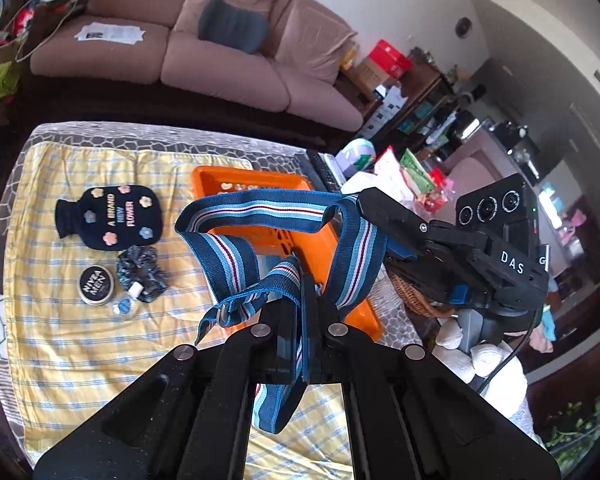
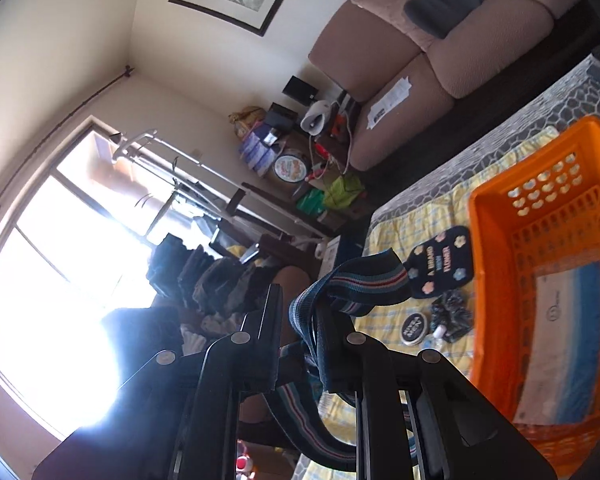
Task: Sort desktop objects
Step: 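Lower the strap into the orange basket and open both grippers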
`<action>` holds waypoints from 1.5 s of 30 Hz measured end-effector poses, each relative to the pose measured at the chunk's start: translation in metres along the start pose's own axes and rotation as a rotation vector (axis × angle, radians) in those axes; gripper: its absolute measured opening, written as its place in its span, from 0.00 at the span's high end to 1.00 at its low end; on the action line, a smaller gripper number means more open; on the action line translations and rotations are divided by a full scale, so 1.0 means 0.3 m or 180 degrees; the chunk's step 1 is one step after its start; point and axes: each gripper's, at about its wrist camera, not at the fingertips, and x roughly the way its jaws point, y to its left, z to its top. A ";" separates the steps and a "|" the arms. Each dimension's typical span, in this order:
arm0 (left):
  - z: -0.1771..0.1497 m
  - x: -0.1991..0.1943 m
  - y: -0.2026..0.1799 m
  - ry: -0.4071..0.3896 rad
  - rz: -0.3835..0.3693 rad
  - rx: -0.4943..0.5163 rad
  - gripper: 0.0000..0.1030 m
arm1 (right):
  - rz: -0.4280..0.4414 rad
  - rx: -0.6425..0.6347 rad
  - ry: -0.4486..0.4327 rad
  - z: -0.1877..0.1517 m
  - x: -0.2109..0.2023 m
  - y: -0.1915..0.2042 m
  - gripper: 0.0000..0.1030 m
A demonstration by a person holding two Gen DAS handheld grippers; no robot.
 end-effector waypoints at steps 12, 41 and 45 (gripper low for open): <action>-0.010 0.368 -0.131 0.0290 0.0041 0.0022 0.99 | -0.0469 0.0109 -0.0107 0.054 -0.260 -0.265 0.85; -0.117 0.577 -0.007 0.0642 0.0738 -0.0026 0.33 | -0.2177 -0.0267 0.0816 -0.083 -0.081 -0.554 0.60; -0.110 0.528 -0.027 0.0577 0.0713 -0.0030 0.23 | -0.2256 -0.0325 0.0795 -0.077 -0.100 -0.515 0.43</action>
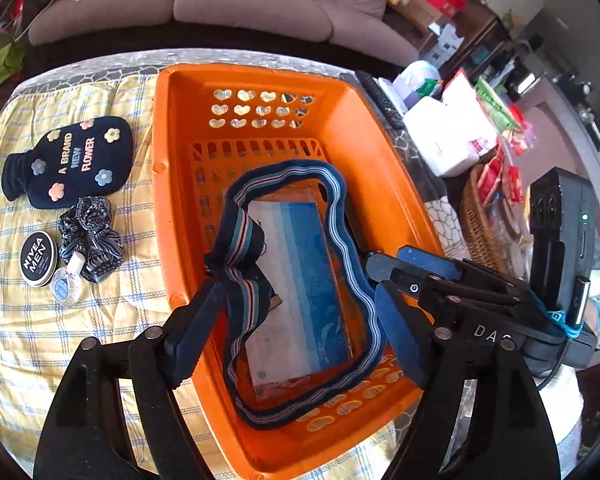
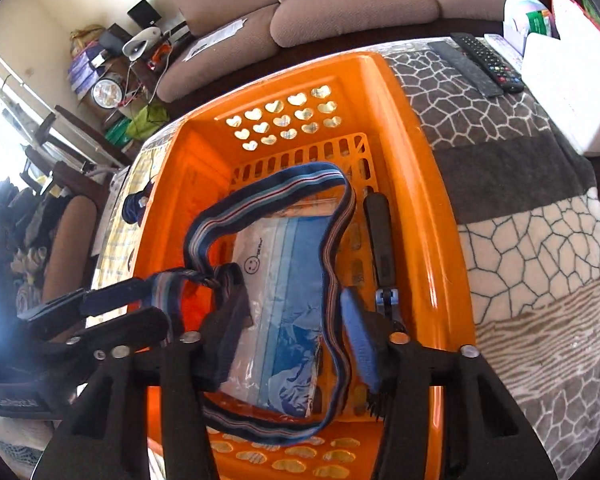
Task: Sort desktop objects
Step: 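Lower the strap into the orange basket and open both grippers, then withdraw both grippers from the basket toward the NIVEA MEN tin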
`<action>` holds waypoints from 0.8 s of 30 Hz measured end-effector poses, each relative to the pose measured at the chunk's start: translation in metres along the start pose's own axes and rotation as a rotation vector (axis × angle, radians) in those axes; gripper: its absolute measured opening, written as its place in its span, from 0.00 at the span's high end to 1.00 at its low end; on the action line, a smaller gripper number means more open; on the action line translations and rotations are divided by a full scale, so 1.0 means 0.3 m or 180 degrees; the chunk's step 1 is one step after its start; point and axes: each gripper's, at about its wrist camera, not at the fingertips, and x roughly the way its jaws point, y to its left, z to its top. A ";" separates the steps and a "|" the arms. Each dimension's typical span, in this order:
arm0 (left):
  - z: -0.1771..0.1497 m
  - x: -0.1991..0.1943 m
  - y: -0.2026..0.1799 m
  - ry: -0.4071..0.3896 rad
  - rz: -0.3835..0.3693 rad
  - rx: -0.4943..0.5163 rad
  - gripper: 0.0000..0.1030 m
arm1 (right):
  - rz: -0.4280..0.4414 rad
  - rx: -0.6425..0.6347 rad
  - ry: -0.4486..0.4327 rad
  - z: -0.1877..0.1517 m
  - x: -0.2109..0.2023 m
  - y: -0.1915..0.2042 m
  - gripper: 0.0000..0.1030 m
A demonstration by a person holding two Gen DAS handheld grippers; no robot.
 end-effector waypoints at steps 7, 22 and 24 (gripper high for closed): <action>-0.018 -0.109 -0.010 -0.0123 -0.0012 0.0002 0.11 | -0.0052 0.0000 -0.0101 -0.022 -0.098 0.028 0.37; -0.187 -0.385 0.074 -0.0383 0.0406 0.0166 0.00 | -0.0240 -0.0299 -0.0256 -0.143 -0.243 0.242 0.20; -0.209 -0.419 0.101 -0.0415 0.0392 0.0111 0.00 | -0.0272 -0.0338 -0.0272 -0.160 -0.255 0.280 0.19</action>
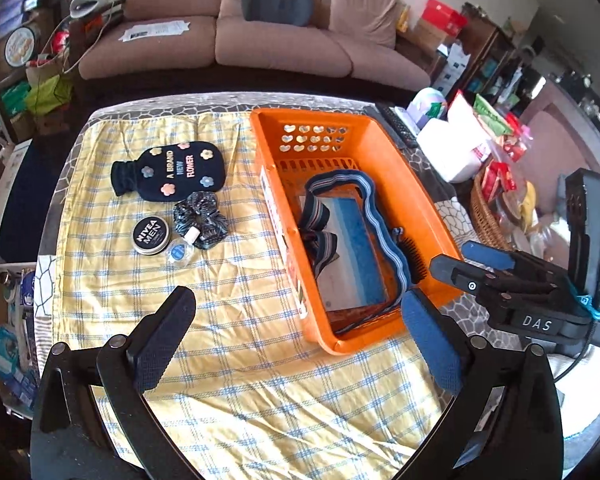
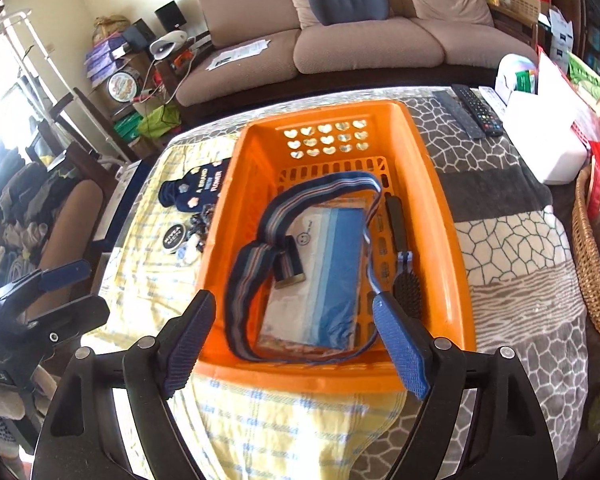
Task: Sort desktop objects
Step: 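Withdraw both grippers from the basket toward the NIVEA MEN tin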
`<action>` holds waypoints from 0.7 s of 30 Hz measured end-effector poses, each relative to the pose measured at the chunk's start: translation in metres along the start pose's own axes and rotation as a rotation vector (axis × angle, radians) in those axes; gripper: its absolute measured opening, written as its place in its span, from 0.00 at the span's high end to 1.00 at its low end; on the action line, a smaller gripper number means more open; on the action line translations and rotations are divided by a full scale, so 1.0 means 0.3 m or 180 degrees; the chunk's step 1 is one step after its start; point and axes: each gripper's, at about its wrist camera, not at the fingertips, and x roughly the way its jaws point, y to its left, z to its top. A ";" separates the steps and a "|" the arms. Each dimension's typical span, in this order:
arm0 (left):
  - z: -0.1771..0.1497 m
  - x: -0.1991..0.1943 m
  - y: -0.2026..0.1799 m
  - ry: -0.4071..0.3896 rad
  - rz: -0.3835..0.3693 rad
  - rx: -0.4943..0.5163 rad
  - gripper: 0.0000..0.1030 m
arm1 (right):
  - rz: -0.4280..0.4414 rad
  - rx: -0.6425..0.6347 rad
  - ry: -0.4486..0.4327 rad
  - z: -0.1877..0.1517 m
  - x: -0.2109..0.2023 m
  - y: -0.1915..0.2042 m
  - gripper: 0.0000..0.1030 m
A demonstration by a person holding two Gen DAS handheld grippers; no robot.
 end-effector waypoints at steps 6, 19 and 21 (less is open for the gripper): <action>-0.054 -0.091 0.101 -0.0086 0.0037 -0.0085 0.00 | -0.0191 -0.0186 -0.0003 -0.046 -0.030 0.111 0.19; -0.115 -0.199 0.391 -0.0118 0.0249 -0.0265 0.00 | -0.0058 -0.0519 0.0140 -0.074 0.036 0.377 0.19; -0.119 -0.191 0.438 -0.0097 0.0326 -0.0280 0.00 | -0.0002 -0.0555 0.0158 -0.068 0.063 0.418 0.19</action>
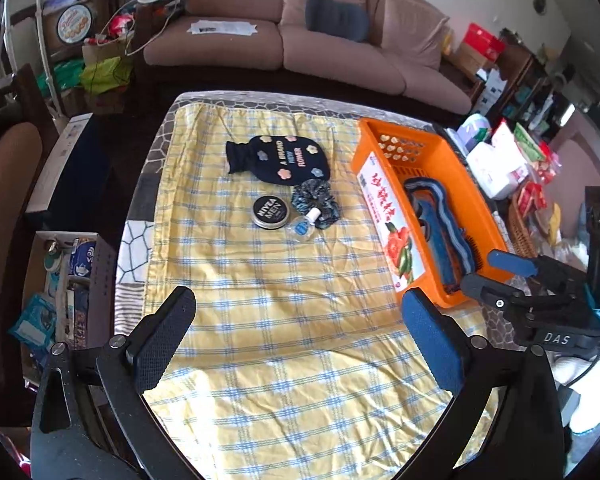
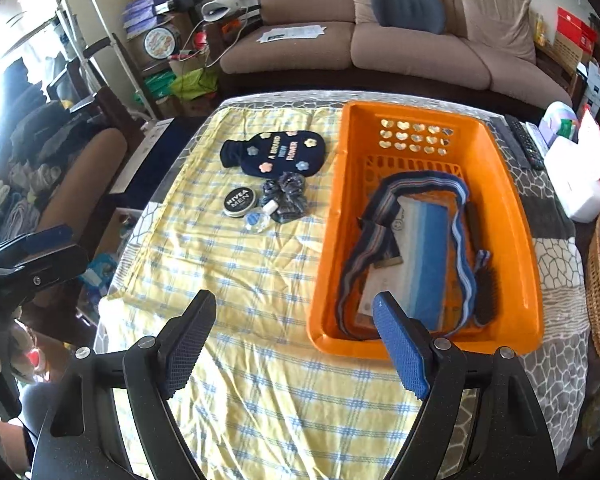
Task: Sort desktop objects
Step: 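Withdraw both grippers from the basket toward the NIVEA MEN tin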
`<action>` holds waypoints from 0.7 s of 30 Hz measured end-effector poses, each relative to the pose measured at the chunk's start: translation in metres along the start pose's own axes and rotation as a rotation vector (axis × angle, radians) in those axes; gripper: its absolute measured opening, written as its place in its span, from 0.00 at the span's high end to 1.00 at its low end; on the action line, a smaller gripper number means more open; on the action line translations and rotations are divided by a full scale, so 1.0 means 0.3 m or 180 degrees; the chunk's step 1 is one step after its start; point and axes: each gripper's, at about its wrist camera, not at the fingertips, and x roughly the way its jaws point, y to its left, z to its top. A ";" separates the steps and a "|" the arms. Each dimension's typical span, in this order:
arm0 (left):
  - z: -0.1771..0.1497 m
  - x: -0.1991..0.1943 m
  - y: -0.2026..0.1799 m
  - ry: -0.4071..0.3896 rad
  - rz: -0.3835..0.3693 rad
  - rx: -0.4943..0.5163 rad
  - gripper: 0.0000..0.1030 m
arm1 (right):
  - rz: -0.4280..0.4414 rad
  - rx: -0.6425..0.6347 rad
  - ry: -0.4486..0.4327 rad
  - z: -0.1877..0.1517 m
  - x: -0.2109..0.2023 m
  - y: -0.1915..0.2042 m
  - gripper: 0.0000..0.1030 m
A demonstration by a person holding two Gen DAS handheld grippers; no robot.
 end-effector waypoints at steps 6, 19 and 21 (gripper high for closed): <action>-0.003 0.091 0.106 0.0120 0.0051 -0.0012 0.00 | 0.0173 -0.0077 0.0024 0.049 0.083 0.094 0.29; 0.062 0.464 0.189 0.0450 0.0177 0.0300 0.00 | 0.0560 0.0068 0.0199 0.219 0.351 0.156 0.44; 0.078 0.529 0.181 0.0490 0.0225 0.0380 0.00 | 0.0560 0.0081 0.0240 0.233 0.391 0.151 0.44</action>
